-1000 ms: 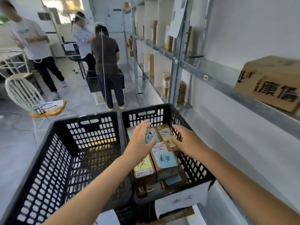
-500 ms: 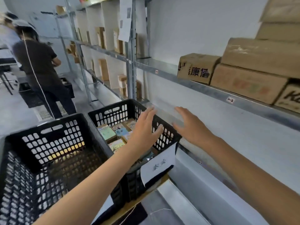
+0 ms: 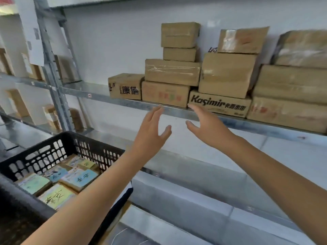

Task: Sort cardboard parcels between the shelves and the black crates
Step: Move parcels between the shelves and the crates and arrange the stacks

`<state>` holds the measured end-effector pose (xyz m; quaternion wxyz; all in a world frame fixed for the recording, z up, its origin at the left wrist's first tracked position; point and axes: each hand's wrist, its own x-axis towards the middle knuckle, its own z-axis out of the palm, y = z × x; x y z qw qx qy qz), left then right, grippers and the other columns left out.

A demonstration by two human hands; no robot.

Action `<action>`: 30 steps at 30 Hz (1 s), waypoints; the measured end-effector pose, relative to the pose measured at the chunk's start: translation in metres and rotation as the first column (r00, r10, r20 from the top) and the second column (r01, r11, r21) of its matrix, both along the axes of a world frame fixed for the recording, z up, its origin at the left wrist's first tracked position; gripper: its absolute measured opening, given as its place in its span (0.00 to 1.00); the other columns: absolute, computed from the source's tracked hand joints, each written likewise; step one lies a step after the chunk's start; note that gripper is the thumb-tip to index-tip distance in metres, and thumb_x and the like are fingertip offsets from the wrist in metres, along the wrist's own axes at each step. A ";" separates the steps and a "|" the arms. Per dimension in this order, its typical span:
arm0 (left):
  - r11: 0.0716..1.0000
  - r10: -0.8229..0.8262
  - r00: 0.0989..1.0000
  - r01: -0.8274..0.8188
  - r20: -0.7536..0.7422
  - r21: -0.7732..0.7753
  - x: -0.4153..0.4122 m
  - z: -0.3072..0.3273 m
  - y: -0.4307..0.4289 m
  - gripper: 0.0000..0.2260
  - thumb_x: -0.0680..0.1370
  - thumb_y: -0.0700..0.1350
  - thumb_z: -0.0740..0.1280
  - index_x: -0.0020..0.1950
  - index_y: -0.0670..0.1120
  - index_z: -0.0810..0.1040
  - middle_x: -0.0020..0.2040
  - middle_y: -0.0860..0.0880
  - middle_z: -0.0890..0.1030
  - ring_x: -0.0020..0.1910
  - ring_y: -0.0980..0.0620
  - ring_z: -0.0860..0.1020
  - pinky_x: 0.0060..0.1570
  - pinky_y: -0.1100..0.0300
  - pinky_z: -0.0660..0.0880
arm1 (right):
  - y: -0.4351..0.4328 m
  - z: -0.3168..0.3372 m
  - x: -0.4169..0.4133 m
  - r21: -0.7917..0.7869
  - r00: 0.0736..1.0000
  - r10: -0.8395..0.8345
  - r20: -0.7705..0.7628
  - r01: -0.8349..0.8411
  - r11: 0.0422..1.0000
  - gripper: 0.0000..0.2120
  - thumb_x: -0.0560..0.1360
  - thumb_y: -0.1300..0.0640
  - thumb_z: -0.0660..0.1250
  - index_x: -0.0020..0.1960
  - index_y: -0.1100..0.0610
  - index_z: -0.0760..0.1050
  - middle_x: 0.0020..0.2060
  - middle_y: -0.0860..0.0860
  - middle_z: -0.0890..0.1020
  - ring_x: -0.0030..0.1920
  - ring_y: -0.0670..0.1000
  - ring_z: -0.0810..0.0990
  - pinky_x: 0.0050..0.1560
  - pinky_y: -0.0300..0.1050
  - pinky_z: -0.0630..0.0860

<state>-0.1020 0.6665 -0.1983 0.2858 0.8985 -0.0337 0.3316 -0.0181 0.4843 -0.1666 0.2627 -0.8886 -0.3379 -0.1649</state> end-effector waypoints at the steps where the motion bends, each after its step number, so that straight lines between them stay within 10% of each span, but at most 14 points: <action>1: 0.999 -0.043 0.999 0.043 0.010 0.004 0.009 0.006 -0.017 0.26 0.82 0.46 0.66 0.78 0.43 0.63 0.79 0.49 0.62 0.77 0.53 0.58 0.68 0.78 0.48 | -0.018 0.007 0.002 -0.003 0.999 -0.039 0.006 0.039 0.999 0.28 0.81 0.47 0.61 0.78 0.50 0.58 0.77 0.47 0.64 0.74 0.51 0.65 0.67 0.44 0.65; 8: 0.937 -0.347 0.936 0.349 0.058 -0.023 0.069 0.054 -0.142 0.25 0.81 0.42 0.66 0.77 0.43 0.64 0.77 0.48 0.64 0.76 0.51 0.62 0.73 0.64 0.58 | -0.136 0.043 0.008 0.090 0.958 -0.276 0.081 0.269 0.959 0.27 0.80 0.50 0.63 0.77 0.50 0.60 0.70 0.48 0.72 0.64 0.50 0.75 0.54 0.42 0.70; 11: 0.899 -0.437 0.897 0.438 0.061 -0.005 0.088 0.072 -0.192 0.26 0.81 0.44 0.66 0.78 0.43 0.63 0.78 0.47 0.63 0.77 0.52 0.61 0.76 0.57 0.58 | -0.186 0.057 0.011 0.116 0.931 -0.353 0.096 0.342 0.932 0.28 0.80 0.50 0.63 0.77 0.52 0.60 0.73 0.51 0.70 0.67 0.54 0.73 0.63 0.47 0.70; 20: 0.791 -0.612 0.788 0.610 0.064 0.044 0.124 0.105 -0.320 0.27 0.82 0.47 0.64 0.79 0.47 0.60 0.80 0.52 0.60 0.76 0.59 0.57 0.64 0.82 0.47 | -0.328 0.094 0.024 0.209 0.816 -0.556 0.157 0.522 0.827 0.27 0.79 0.55 0.66 0.75 0.58 0.65 0.70 0.56 0.73 0.67 0.57 0.73 0.62 0.43 0.67; 30: 0.787 -0.596 0.799 0.601 0.078 -0.141 0.152 0.147 -0.426 0.32 0.82 0.49 0.64 0.81 0.48 0.53 0.81 0.51 0.56 0.79 0.54 0.55 0.68 0.63 0.51 | -0.429 0.122 0.059 0.354 0.764 -0.641 0.070 0.582 0.732 0.29 0.81 0.52 0.63 0.79 0.55 0.57 0.74 0.53 0.65 0.64 0.52 0.71 0.57 0.34 0.64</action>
